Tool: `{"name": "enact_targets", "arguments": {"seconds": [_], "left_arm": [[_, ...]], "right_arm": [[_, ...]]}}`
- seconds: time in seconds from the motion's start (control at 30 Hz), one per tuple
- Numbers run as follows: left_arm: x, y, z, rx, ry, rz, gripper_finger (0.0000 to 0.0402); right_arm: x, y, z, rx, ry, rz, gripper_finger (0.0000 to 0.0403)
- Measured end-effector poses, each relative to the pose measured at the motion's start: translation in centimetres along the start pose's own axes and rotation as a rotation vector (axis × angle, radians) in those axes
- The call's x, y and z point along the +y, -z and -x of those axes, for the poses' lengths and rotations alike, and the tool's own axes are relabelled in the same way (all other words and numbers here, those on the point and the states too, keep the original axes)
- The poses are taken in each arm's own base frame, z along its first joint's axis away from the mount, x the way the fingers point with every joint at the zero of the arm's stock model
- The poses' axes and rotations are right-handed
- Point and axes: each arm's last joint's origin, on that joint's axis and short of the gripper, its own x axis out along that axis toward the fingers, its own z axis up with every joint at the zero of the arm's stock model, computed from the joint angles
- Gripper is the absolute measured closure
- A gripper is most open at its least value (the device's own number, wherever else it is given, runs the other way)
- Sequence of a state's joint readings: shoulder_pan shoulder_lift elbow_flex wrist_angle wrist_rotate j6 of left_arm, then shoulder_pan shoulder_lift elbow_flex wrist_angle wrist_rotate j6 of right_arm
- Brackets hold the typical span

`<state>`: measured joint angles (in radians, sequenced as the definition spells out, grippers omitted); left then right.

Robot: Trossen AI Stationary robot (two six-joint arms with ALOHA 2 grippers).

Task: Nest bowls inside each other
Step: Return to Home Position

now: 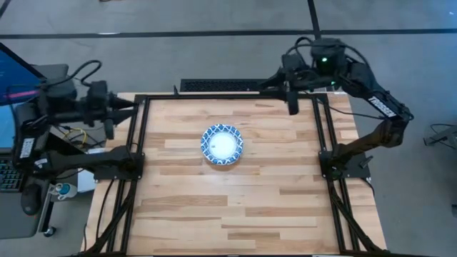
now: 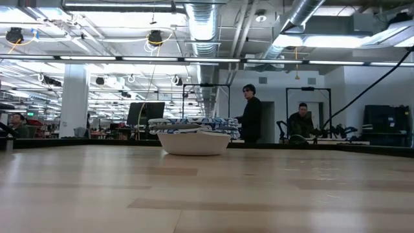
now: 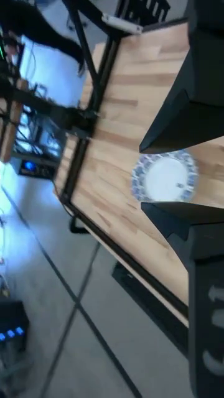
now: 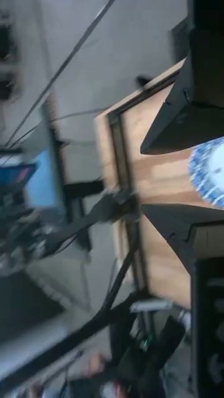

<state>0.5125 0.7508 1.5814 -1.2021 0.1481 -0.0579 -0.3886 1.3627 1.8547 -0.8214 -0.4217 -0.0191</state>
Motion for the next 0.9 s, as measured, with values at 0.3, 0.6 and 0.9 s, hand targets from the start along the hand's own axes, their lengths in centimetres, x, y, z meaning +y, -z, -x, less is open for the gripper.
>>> {"name": "enact_targets", "arguments": {"seconds": [0.3, 0.6, 0.9], "left_arm": [[-0.1, 2.9, 2.5, -0.008, -0.044, 0.028, 0.0276], [-0.2, 7.6, 2.0, -0.143, 0.119, -0.011, 0.0276], [0.0, 12.6, -1.3, -0.199, 0.342, -0.056, 0.0276]], "right_arm": [[0.2, 0.5, 2.4, -0.063, -0.037, -0.025, 0.0244], [-0.5, 6.3, 1.7, -0.202, -0.047, -0.076, 0.0244], [-0.7, 13.6, 1.0, -0.279, -0.109, -0.133, 0.0244]]}}
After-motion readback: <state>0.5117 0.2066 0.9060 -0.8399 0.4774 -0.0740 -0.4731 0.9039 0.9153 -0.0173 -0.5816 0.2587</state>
